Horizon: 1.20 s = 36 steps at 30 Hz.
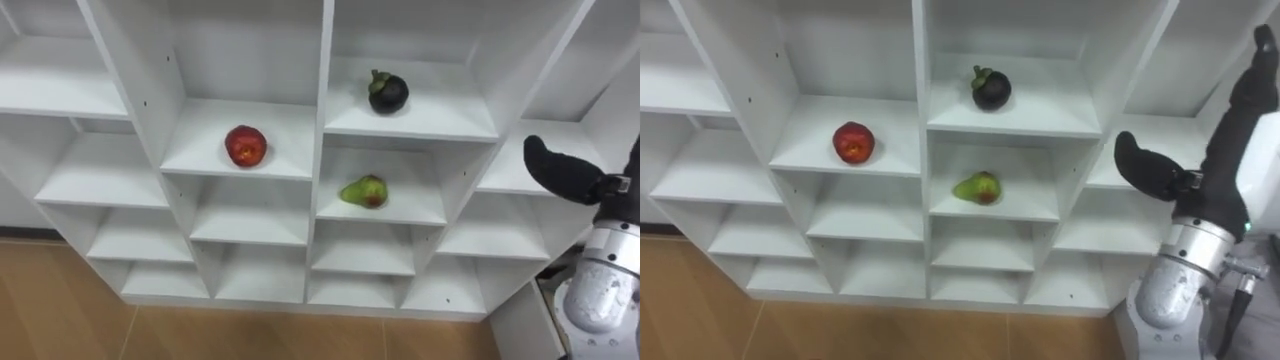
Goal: Collect fruits from the closet
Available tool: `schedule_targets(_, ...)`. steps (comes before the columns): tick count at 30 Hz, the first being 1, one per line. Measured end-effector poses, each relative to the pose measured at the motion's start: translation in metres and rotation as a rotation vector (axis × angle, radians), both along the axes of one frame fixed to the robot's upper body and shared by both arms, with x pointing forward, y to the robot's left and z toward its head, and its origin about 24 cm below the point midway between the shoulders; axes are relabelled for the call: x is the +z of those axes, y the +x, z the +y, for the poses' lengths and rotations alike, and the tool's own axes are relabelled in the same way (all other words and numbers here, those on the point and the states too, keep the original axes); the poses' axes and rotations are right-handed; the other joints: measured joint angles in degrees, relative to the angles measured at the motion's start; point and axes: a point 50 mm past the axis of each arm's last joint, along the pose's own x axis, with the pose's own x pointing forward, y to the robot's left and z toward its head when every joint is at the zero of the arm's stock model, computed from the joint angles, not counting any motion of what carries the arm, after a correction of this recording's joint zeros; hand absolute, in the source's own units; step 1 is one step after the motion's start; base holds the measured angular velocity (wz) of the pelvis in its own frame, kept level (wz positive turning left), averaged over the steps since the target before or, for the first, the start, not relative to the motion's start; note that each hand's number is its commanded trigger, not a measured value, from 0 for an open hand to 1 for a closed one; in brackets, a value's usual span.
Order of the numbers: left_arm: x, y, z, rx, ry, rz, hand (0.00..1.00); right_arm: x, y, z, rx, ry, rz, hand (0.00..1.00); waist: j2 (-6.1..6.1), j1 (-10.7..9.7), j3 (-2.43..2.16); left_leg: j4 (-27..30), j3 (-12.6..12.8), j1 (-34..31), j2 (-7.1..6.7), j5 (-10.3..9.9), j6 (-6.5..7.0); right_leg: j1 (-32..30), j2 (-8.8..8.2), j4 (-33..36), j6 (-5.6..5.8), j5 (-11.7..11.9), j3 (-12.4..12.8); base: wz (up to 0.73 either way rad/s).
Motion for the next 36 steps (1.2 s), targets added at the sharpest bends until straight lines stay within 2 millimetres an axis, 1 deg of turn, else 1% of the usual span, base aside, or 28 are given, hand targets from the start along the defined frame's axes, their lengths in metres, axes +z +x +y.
schedule_targets(2,-0.001,-0.003,0.0,0.002,-0.003,0.012,1.0,0.004,0.001,0.003,0.019,-0.02,-0.004,0.0,-0.1,0.06,-0.06,0.15,-0.37,-0.18,-0.02,0.0,0.0,0.02,-0.05,0.03,0.0,0.0,-0.44,0.07)
schedule_targets(6,-0.001,-0.005,-0.002,-0.007,-0.008,0.017,1.0,0.014,0.0,0.008,0.052,-0.047,-0.039,0.0,0.02,0.11,-0.03,0.21,-0.62,-0.31,-0.01,0.02,-0.01,0.02,-0.06,-0.01,0.0,0.0,-0.75,0.03)
schedule_targets(7,-0.001,-0.004,-0.002,-0.012,-0.008,0.017,1.0,0.015,0.001,0.01,0.073,-0.06,-0.041,0.0,0.18,0.1,0.06,0.21,-0.7,-0.35,-0.01,0.02,-0.01,0.03,-0.05,-0.02,0.0,0.0,-0.77,0.0)
schedule_targets(8,-0.001,-0.003,-0.003,-0.026,-0.009,0.015,1.0,0.016,0.003,0.013,0.105,-0.08,-0.03,0.0,0.06,0.15,-0.02,0.2,-0.72,-0.33,-0.04,0.02,0.0,0.06,-0.07,-0.02,0.0,0.0,-0.77,0.0)
schedule_targets(14,-0.001,0.004,-0.006,-0.084,-0.017,-0.013,1.0,0.019,0.013,0.03,0.237,-0.114,0.005,0.0,-0.03,0.37,-0.04,0.23,-0.98,-0.44,-0.05,0.04,0.02,0.13,-0.11,0.03,0.0,0.0,-1.13,0.02)
schedule_targets(16,-0.001,0.004,-0.006,-0.089,-0.018,-0.014,1.0,0.019,0.015,0.037,0.275,-0.116,0.014,0.0,-0.14,0.5,-0.05,0.22,-1.09,-0.49,-0.03,0.04,0.01,0.15,-0.12,0.02,0.0,0.0,-1.36,0.05)
schedule_targets(18,-0.001,0.007,-0.006,-0.111,-0.015,-0.017,1.0,0.018,0.016,0.043,0.303,-0.115,0.022,0.0,-0.42,0.57,-0.09,0.22,-1.73,-0.94,-0.08,0.04,0.01,0.12,-0.16,0.03,0.0,0.0,-1.79,0.12)
schedule_targets(20,0.0,0.014,-0.004,-0.132,-0.007,-0.027,1.0,0.016,0.016,0.047,0.326,-0.114,0.03,0.0,-0.85,1.85,-0.15,0.38,-1.86,-0.96,-0.06,0.09,-0.01,0.05,-0.15,0.02,-0.01,0.01,-2.06,0.06)
schedule_targets(22,0.001,0.017,-0.004,-0.135,-0.007,-0.035,1.0,0.016,0.016,0.05,0.34,-0.114,0.031,0.0,-0.99,2.71,-0.21,0.38,-1.99,-0.95,-0.07,0.1,-0.01,0.12,-0.17,0.01,-0.01,0.01,-2.34,0.05)
schedule_targets(23,0.001,0.02,-0.004,-0.137,-0.007,-0.042,1.0,0.016,0.016,0.05,0.343,-0.115,0.033,0.0,-1.11,3.15,-0.14,0.38,-2.1,-0.98,-0.1,0.1,0.0,0.14,-0.19,0.0,0.0,0.01,-2.42,0.04)
schedule_targets(25,0.001,0.019,-0.004,-0.138,-0.006,-0.042,1.0,0.016,0.017,0.052,0.354,-0.116,0.033,0.0,-1.2,3.39,-0.13,0.34,-2.21,-1.0,-0.12,0.1,0.01,0.18,-0.23,0.0,0.0,0.01,-2.64,0.05)
schedule_targets(27,0.001,0.019,-0.004,-0.139,-0.005,-0.039,1.0,0.017,0.018,0.057,0.371,-0.118,0.031,0.0,-1.33,3.57,-0.03,0.3,-2.2,-1.01,-0.1,0.1,0.01,0.13,-0.22,-0.02,0.0,0.01,-2.65,0.0)
schedule_targets(29,0.001,0.02,-0.004,-0.146,-0.004,-0.04,1.0,0.015,0.018,0.061,0.393,-0.121,0.037,0.0,-1.42,4.1,0.02,0.3,-2.13,-1.04,-0.08,0.1,0.01,0.11,-0.21,-0.04,0.0,0.01,-2.7,0.0)
schedule_targets(32,0.001,0.021,-0.004,-0.158,0.001,-0.039,1.0,0.014,0.018,0.062,0.4,-0.119,0.041,0.0,-1.41,4.71,0.03,0.3,-2.09,-1.03,-0.08,0.1,0.01,0.12,-0.23,-0.04,0.0,0.01,-2.82,0.0)
schedule_targets(36,0.001,0.019,-0.004,-0.155,0.001,-0.034,1.0,0.006,0.019,0.066,0.435,-0.074,0.079,0.0,-1.34,4.55,0.08,0.37,-2.35,-1.05,-0.11,0.1,0.01,0.22,-0.31,-0.09,0.0,0.01,-3.24,0.01)
